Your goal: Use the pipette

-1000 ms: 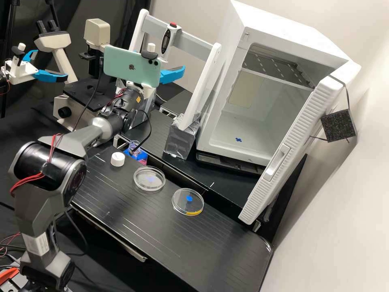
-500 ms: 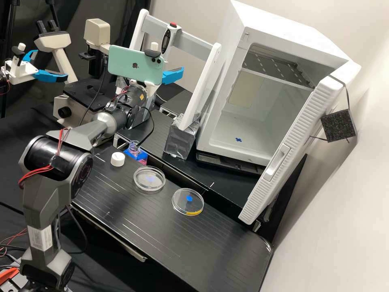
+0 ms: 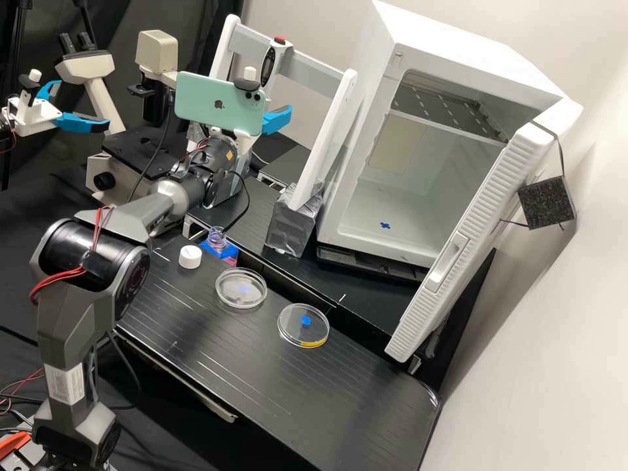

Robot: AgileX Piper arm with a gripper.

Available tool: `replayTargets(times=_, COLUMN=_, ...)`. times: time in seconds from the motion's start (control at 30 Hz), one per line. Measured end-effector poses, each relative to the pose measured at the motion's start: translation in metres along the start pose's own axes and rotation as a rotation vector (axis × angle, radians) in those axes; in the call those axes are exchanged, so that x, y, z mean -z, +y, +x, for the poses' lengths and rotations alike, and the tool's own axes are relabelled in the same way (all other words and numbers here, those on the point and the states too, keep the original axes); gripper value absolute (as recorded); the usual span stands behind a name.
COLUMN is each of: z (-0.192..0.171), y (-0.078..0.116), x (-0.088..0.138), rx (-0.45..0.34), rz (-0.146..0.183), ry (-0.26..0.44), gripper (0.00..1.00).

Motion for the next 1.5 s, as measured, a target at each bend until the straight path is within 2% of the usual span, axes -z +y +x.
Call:
replayTargets(times=0.73, z=0.0027, y=0.0014, x=0.0012, rx=0.008, rz=0.000, ry=-0.005, gripper=0.00)
replayTargets(times=1.5, z=0.0028, y=-0.0055, x=0.0080, rx=0.028, rz=0.010, ry=0.009, gripper=0.00)
